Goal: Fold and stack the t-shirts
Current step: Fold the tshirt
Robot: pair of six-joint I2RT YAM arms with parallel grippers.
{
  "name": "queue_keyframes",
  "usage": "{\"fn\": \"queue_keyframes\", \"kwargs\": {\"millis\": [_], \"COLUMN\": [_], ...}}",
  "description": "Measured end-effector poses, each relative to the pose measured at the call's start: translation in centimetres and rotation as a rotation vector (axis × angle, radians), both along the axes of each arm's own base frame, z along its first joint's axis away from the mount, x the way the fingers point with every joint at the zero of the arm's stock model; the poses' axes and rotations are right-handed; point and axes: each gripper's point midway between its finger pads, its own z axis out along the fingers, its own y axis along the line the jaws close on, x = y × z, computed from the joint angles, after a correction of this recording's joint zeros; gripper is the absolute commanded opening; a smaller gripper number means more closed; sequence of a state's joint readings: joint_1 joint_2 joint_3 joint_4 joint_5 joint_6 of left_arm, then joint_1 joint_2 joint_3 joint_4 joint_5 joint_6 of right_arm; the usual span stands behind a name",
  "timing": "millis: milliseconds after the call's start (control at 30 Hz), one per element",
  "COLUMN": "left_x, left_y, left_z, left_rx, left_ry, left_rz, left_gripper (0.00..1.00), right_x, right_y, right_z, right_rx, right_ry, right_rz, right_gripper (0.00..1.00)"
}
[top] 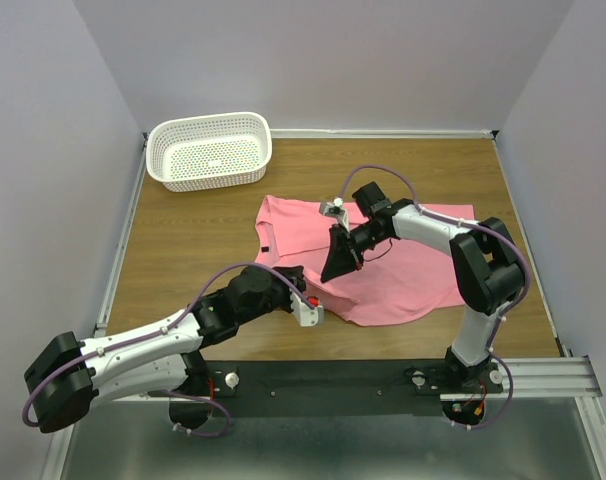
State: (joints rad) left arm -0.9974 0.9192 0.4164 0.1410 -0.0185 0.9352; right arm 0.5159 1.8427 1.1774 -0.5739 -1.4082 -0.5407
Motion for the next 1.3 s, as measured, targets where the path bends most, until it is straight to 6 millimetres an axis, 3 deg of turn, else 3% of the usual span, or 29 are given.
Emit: {"fn": "queue_keyframes", "kwargs": {"millis": [200,300,533,667,733,800,833,900,967,1033,1133,1233,1300], "left_x": [-0.1,-0.2,-0.7,-0.9,-1.1,-1.2,-1.3,-1.4,-1.6,-1.7,-2.0,-2.3,-2.4], "left_y": [0.0,-0.1,-0.7,-0.9,-0.9,-0.9,-0.8,-0.7,-0.5,-0.3,-0.1,-0.1,-0.1], "left_z": [-0.1,-0.1,0.1,0.2,0.2,0.1,0.1,0.3,0.4,0.6,0.6,0.4,0.4], "left_rx": [-0.001,-0.004,-0.025,-0.032,-0.035,-0.035,-0.035,-0.041,-0.051,-0.06,-0.07,-0.074,-0.078], "left_ry": [0.002,0.005,0.015,0.019,0.026,0.034,0.039,0.042,0.05,0.058,0.082,0.103,0.112], "left_rz": [-0.005,-0.014,-0.046,-0.063,-0.07,-0.071,-0.07,-0.068,-0.064,-0.06,-0.055,-0.058,-0.059], "left_gripper": [0.16,0.0,0.0,0.0,0.0,0.0,0.0,0.0,0.0,0.0,0.0,0.0,0.0], "right_x": [0.1,0.2,0.3,0.4,0.6,0.9,1.3,2.0,3.1,4.8,7.2,9.1,9.6], "right_y": [-0.1,-0.1,0.0,-0.1,-0.1,-0.3,-0.5,-1.1,-2.0,-3.6,-7.6,-13.6,-19.9], "right_z": [-0.1,0.1,0.2,0.2,0.2,-0.1,-0.3,-0.6,-0.5,0.3,1.9,4.6,5.6], "right_rx": [0.0,0.004,0.005,0.0,-0.009,-0.033,-0.057,-0.115,-0.172,-0.239,-0.377,-0.511,-0.645], "right_ry": [0.011,0.017,0.023,0.03,0.034,0.032,0.027,0.014,-0.037,-0.122,-0.336,-0.582,-0.701], "right_rz": [-0.004,-0.005,-0.005,-0.009,-0.017,-0.031,-0.049,-0.092,-0.153,-0.244,-0.429,-0.626,-0.757], "right_gripper": [0.01,0.01,0.01,0.1,0.37,0.52,0.73,1.0,1.0,1.0,1.0,1.0,0.99]}}
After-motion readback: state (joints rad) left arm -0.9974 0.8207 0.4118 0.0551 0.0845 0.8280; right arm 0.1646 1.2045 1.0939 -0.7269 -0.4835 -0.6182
